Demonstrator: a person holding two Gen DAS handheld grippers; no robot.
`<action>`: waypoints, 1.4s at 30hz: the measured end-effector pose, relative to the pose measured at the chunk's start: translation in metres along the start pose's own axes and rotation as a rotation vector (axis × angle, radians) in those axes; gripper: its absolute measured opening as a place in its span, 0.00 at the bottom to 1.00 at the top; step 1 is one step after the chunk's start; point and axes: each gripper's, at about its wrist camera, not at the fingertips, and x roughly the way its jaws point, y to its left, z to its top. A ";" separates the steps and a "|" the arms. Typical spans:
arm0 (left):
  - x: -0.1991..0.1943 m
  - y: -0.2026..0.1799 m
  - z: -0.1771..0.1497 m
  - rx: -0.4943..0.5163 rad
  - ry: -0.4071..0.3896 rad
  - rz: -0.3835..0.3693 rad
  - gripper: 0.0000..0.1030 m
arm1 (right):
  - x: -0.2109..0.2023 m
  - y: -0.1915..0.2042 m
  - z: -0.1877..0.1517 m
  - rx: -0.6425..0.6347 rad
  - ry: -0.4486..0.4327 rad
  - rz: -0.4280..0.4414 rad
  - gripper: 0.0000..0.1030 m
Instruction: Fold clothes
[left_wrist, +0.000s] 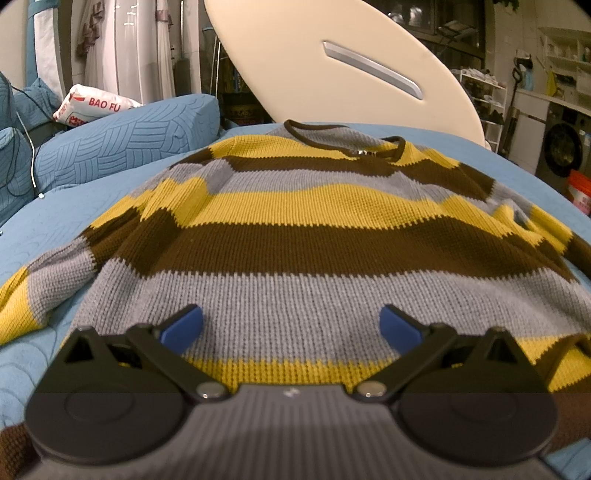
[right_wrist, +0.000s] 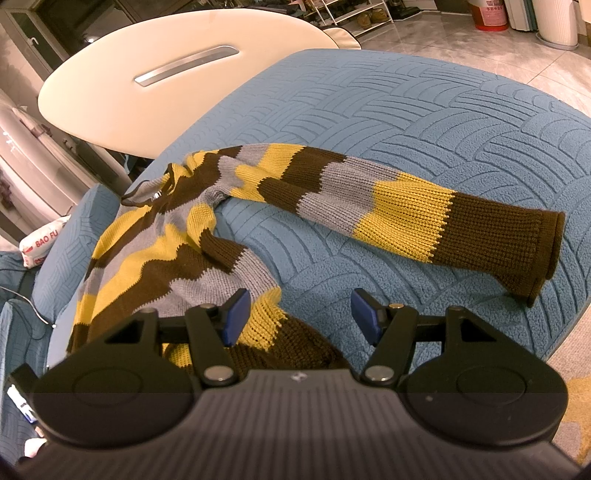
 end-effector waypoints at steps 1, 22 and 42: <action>0.000 0.000 0.000 0.002 0.000 0.000 1.00 | 0.000 0.000 0.000 -0.001 0.000 0.000 0.62; -0.042 0.006 -0.005 0.128 0.343 -0.142 1.00 | -0.003 -0.002 0.000 0.015 -0.001 -0.011 0.62; -0.056 0.007 -0.012 0.191 0.413 -0.184 1.00 | 0.003 -0.003 0.000 0.021 0.066 -0.026 0.62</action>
